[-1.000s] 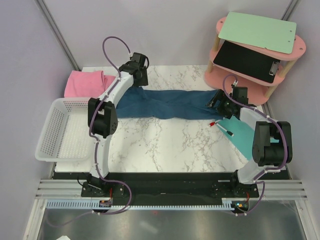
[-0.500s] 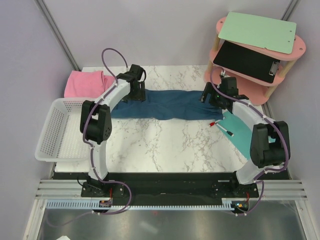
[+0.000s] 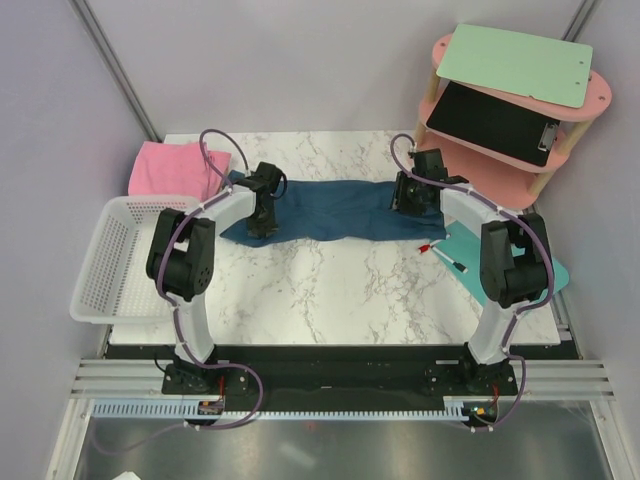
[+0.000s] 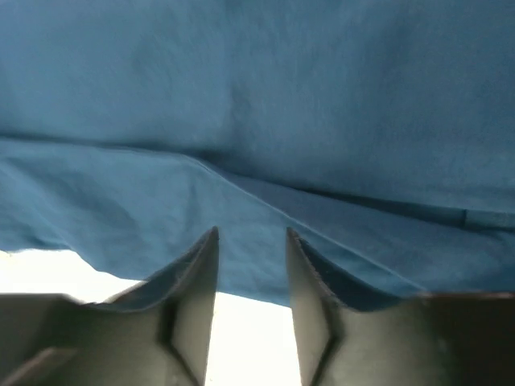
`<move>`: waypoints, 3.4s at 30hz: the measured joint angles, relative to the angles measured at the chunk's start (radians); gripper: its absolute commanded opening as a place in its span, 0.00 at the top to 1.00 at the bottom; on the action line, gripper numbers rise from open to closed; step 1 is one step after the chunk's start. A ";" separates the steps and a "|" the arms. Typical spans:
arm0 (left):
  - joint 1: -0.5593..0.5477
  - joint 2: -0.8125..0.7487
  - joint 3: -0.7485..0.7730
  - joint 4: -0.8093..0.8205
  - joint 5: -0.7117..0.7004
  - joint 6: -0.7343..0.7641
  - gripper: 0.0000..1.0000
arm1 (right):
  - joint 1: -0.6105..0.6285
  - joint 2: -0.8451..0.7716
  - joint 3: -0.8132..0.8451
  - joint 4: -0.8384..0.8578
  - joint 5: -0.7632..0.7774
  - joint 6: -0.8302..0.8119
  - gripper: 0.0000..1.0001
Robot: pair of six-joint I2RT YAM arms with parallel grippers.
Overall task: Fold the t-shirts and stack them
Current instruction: Fold the other side of the tshirt into a rectangle, then rotate the tshirt 90 degrees
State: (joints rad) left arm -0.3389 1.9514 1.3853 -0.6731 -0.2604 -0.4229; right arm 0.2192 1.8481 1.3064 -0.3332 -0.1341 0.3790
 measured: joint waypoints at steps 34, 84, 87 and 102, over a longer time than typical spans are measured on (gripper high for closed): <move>-0.001 -0.034 -0.089 0.080 -0.025 -0.058 0.98 | 0.013 0.182 0.200 -0.286 0.276 -0.053 0.91; -0.006 -0.030 -0.092 0.087 -0.044 -0.058 0.98 | -0.001 0.230 0.233 -0.232 0.423 -0.059 0.90; -0.006 -0.030 -0.092 0.087 -0.045 -0.058 0.98 | -0.021 0.249 0.254 -0.231 0.449 -0.056 0.90; -0.009 -0.028 -0.089 0.083 -0.054 -0.057 0.98 | -0.003 0.264 0.304 -0.228 0.468 -0.060 0.90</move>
State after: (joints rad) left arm -0.3481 1.9232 1.2961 -0.5900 -0.3141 -0.4801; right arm 0.2161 2.1124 1.6104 -0.5613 0.3336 0.3191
